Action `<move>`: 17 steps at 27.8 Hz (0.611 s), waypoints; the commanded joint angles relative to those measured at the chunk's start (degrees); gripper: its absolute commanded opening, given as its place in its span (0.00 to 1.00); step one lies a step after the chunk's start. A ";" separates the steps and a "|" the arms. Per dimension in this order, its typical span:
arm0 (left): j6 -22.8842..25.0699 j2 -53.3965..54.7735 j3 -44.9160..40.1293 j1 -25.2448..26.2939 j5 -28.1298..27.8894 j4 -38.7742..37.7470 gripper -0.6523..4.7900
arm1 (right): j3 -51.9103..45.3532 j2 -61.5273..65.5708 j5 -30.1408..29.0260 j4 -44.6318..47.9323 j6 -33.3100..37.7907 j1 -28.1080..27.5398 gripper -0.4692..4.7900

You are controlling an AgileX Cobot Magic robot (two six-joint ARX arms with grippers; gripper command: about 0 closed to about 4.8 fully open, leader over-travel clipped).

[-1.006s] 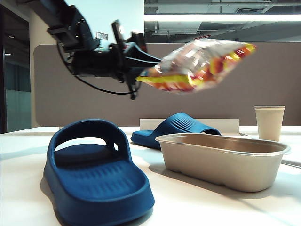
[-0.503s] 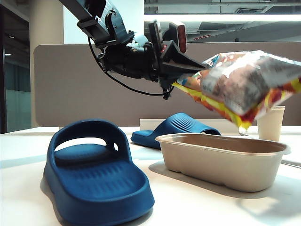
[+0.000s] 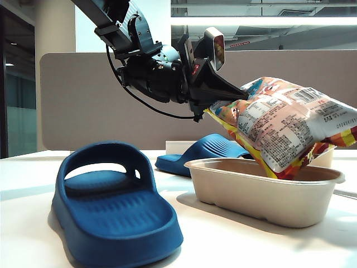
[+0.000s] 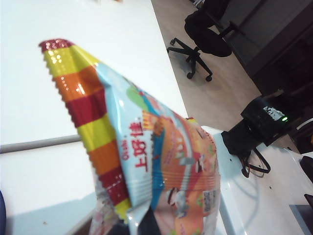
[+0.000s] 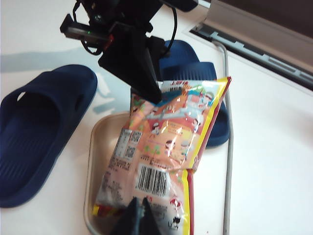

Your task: Pick up a bag of chips and put them in the box.

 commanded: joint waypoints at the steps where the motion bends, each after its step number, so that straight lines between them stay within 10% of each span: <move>1: 0.68 0.31 -0.20 -0.17 0.42 0.57 0.11 | 0.28 0.00 -0.31 -0.50 -0.28 0.11 0.09; 17: 0.76 2.36 -0.20 -1.38 -5.75 2.89 0.11 | 0.26 0.15 -0.26 -0.48 -0.31 0.11 0.09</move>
